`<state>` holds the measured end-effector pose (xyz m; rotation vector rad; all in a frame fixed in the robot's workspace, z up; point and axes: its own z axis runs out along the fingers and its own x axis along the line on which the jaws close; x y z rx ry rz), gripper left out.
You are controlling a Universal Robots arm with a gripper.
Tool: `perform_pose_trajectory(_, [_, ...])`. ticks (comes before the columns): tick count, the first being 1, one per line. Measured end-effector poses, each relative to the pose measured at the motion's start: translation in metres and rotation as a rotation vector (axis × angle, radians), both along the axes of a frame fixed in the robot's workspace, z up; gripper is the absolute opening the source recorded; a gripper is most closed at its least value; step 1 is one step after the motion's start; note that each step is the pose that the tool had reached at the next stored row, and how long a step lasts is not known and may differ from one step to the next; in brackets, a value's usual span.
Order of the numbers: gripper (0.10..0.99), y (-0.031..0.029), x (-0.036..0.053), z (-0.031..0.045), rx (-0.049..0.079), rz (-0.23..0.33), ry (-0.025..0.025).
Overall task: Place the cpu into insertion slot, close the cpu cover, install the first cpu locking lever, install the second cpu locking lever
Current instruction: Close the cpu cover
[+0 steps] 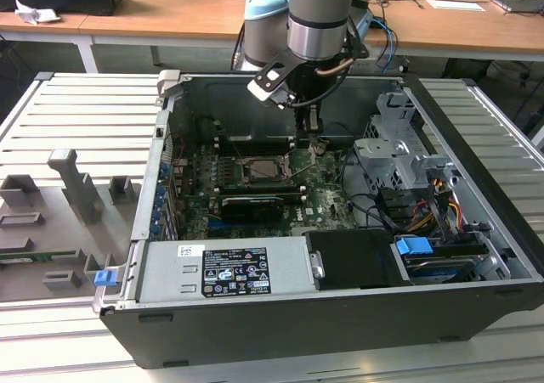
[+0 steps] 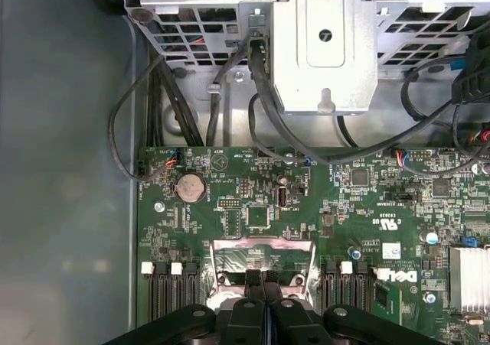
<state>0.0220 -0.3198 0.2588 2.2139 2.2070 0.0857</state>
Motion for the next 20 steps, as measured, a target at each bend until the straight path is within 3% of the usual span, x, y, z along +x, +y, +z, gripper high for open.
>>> perform_pose_trajectory(20, [0.106,0.0,0.0103,-0.0002,0.0,0.0,-0.0001])
